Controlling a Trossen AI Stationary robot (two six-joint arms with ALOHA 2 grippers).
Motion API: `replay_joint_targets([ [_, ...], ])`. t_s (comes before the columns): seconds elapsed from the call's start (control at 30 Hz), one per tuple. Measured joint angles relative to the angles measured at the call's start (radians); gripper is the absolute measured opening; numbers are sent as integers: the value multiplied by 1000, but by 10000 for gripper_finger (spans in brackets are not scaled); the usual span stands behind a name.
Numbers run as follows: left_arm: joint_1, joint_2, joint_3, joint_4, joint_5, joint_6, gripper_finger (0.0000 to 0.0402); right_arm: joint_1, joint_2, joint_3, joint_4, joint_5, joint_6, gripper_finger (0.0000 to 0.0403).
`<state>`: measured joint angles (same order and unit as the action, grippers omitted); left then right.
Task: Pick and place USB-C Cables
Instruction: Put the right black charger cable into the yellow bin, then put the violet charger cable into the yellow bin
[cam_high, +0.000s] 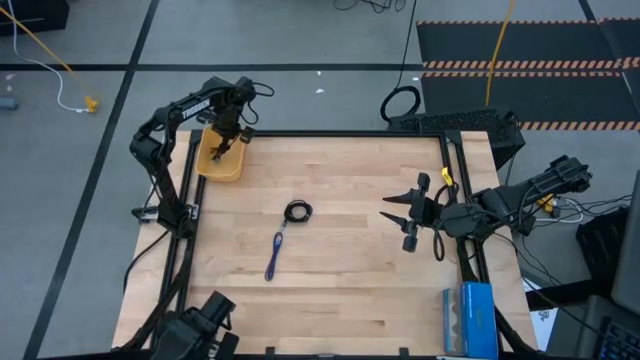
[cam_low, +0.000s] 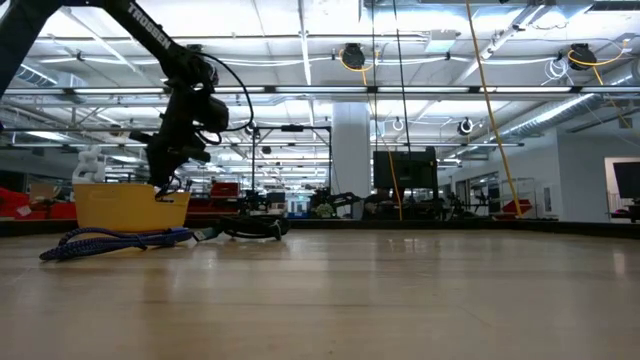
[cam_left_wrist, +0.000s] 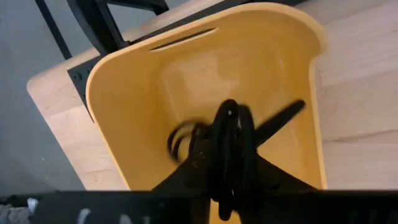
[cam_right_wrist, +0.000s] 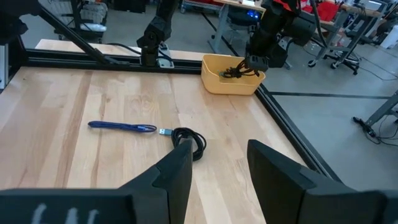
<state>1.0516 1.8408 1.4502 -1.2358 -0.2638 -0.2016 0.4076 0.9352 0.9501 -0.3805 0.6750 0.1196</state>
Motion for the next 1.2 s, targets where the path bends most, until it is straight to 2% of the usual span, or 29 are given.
replay_joint_targets([
  [0.2, -14, 0, 0, -37, -1, -4, 115, 0, 0, 0, -4, 0, 26, 146],
  [0.33, -28, -9, 0, -59, -13, -4, 139, 0, 0, 0, -16, 0, 26, 146],
  [0.6, -46, -156, 0, -64, -136, 3, 145, 0, 0, 0, -14, 0, 25, 146],
  [0.77, -77, -290, 0, -61, -105, 26, 145, 0, 0, 0, -13, 0, 17, 146],
  [0.93, -219, -421, 0, -21, -39, 55, 145, 0, 0, 0, -13, 1, -7, 146],
  [1.2, -578, -530, 0, 11, 55, 98, 145, 0, 0, 0, 4, 2, -27, 146],
])
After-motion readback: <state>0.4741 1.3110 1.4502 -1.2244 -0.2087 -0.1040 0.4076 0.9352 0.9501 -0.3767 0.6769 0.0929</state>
